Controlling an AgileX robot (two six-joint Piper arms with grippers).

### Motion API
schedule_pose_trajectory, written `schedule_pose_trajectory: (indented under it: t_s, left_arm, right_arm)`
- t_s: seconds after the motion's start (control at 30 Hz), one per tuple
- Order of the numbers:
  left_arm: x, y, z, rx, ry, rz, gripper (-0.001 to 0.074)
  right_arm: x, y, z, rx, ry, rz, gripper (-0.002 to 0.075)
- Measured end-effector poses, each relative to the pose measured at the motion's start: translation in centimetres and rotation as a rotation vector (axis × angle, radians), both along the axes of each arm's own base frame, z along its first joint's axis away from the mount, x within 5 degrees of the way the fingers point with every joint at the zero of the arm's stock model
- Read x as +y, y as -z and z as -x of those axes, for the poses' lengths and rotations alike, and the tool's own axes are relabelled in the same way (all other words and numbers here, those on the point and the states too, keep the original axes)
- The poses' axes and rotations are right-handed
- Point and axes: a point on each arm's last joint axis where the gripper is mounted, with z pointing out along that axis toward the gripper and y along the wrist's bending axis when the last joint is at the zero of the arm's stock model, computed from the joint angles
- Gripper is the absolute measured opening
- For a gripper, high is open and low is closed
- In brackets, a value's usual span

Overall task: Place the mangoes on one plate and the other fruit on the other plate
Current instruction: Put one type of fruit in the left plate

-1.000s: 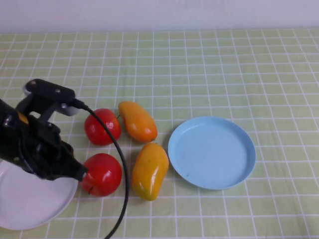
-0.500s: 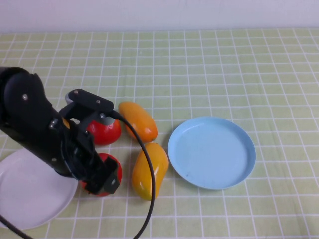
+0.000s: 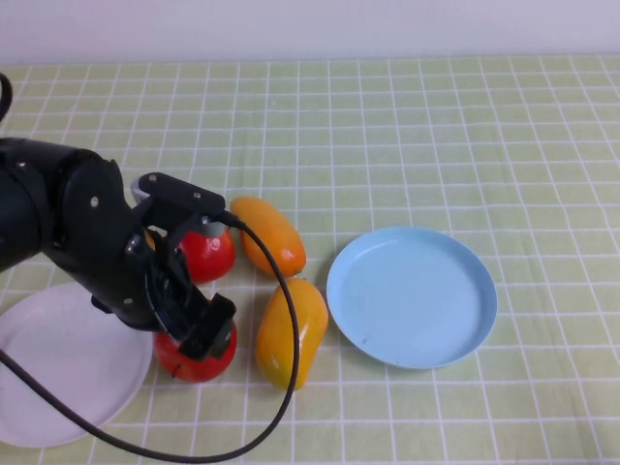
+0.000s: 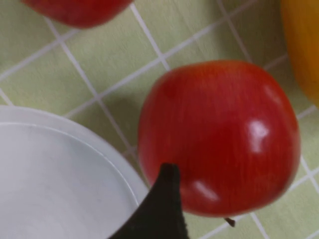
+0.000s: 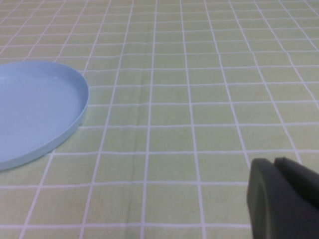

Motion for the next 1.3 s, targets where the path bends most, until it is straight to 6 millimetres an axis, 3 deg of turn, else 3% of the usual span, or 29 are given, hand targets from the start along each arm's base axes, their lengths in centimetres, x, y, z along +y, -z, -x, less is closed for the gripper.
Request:
schedule_pose_trajectory:
  t_s: [0.5, 0.87, 1.1, 1.3]
  left_arm:
    - [-0.9, 1.2, -2.1, 0.021, -0.081, -0.006, 0.0666]
    - [-1.0, 2.0, -2.6, 0.056, -0.086, -0.04, 0.0666]
    - [-1.0, 2.0, -2.7, 0.056, -0.084, -0.048, 0.0589]
    - [-0.9, 1.9, -2.6, 0.075, -0.08, -0.065, 0.0585]
  right_arm:
    - [0.0, 0.0, 0.0, 0.0, 0.0, 0.0, -0.0016]
    - [0.0, 0.0, 0.0, 0.0, 0.0, 0.0, -0.0016]
    - [0.0, 0.0, 0.0, 0.0, 0.0, 0.0, -0.0016]
    - [0.0, 0.0, 0.0, 0.0, 0.0, 0.0, -0.0017]
